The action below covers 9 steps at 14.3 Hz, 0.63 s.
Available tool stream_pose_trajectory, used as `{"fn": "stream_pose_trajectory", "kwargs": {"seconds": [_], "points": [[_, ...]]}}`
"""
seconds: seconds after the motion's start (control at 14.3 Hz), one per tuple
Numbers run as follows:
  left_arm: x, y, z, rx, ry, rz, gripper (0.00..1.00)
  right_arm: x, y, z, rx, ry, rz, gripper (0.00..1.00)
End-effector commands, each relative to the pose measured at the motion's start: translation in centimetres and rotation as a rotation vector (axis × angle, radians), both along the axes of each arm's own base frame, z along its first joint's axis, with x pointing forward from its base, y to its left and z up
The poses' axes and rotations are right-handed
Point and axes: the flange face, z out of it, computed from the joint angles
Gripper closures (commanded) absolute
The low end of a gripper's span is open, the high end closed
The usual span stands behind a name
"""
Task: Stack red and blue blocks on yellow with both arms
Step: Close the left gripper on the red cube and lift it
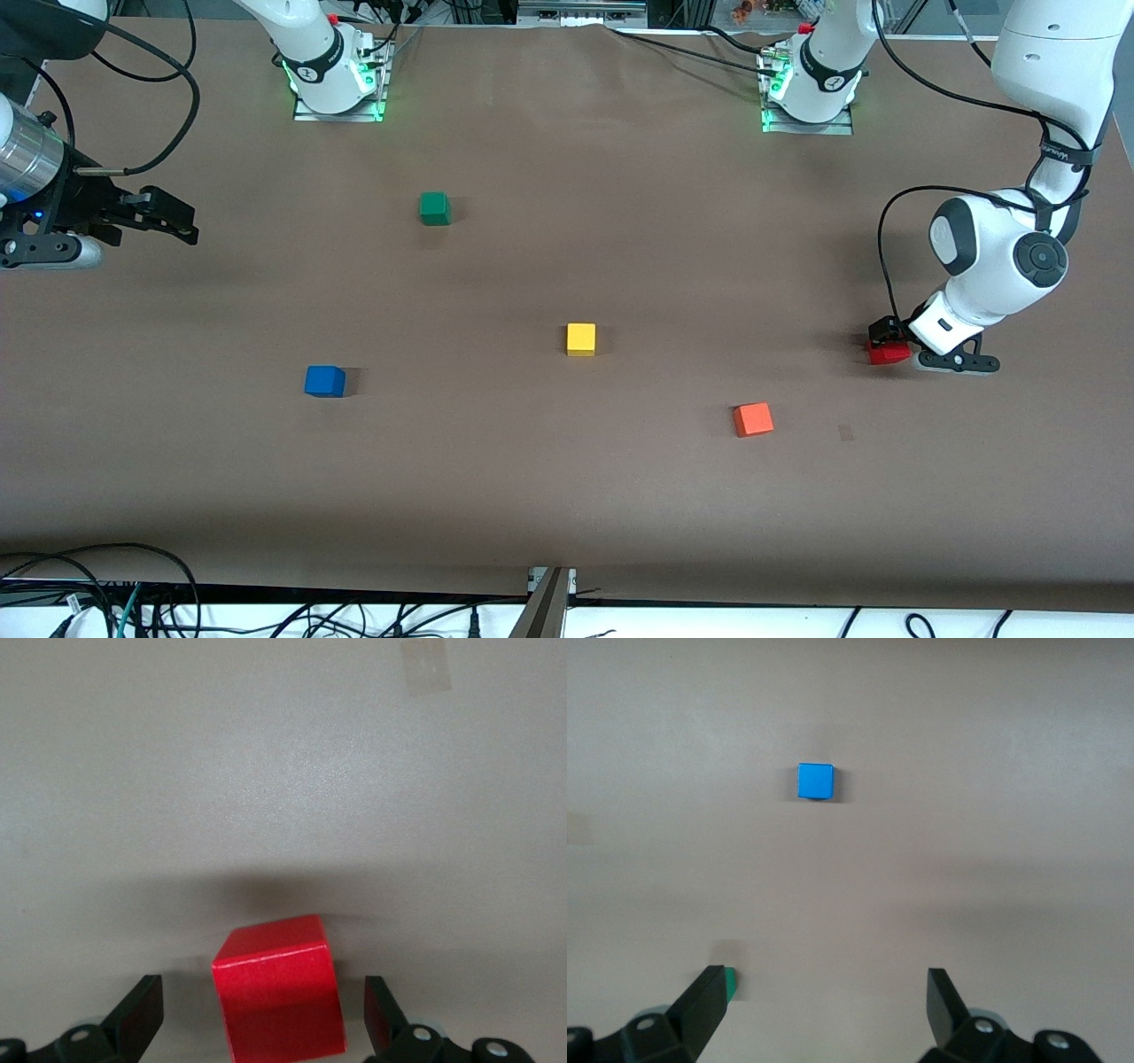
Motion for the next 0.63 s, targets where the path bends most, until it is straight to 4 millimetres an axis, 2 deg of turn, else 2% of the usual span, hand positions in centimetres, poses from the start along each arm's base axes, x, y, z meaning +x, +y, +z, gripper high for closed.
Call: {"fn": "stream_pose_trajectory", "kwargs": {"seconds": [0.0, 0.07, 0.14, 0.21, 0.28, 0.56], "points": [[0.6, 0.3, 0.0, -0.002, -0.013, -0.010, 0.03, 0.3, 0.0, 0.3, 0.008, -0.015, 0.008, 0.00], [0.6, 0.3, -0.2, -0.003, -0.011, -0.008, 0.31, 0.4, 0.2, 0.2, 0.008, -0.017, 0.011, 0.00], [0.6, 0.3, -0.1, -0.003, -0.013, -0.005, 0.63, 0.5, 0.4, -0.1, 0.006, -0.014, 0.014, 0.00], [0.6, 0.3, -0.1, -0.002, -0.016, -0.003, 0.84, 0.9, 0.6, -0.6, 0.001, -0.016, 0.019, 0.00], [0.6, 0.2, -0.1, -0.003, -0.017, 0.000, 1.00, 1.0, 0.8, -0.7, 0.001, -0.017, 0.021, 0.00], [0.7, 0.2, 0.3, -0.006, -0.023, 0.016, 1.00, 1.2, 0.4, -1.0, 0.005, -0.011, 0.014, 0.00]]}}
